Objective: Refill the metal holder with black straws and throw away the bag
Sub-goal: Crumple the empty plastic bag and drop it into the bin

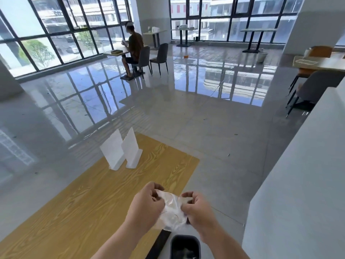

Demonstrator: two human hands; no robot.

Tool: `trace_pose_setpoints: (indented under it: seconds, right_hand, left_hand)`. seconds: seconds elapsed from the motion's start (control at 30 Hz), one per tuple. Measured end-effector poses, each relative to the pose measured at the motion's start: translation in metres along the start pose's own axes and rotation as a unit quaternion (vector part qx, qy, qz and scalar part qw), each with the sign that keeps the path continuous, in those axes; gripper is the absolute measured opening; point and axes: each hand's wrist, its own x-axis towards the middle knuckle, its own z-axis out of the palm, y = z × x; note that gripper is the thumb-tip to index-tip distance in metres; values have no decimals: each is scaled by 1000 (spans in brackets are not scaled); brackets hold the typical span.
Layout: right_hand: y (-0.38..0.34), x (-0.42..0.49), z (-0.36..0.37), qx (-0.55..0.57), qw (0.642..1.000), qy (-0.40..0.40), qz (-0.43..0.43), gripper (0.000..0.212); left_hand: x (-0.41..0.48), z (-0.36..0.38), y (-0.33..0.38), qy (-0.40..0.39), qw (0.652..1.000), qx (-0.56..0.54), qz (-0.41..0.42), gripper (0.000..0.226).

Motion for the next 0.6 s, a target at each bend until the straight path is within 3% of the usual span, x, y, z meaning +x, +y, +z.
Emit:
trace_pose_setpoints:
  seconds: [0.17,0.4,0.5,0.6]
  right_hand:
    - [-5,5,17,95,995,-24,14,30]
    - [-19,-6,29,181,981,-75,3,25]
    - [-18,-16,38,175,980,-90,-2,39]
    - [-13,-13,41,168,983,-72,-4,26]
  left_hand:
    - [3,17,10,-6,996,68,65,24]
    - [17,6,0,4,993,76,89,17]
    - [20,0,-10,-22,993,60,101,15]
    - [24,-1,-20,-67,994,-10,89,5]
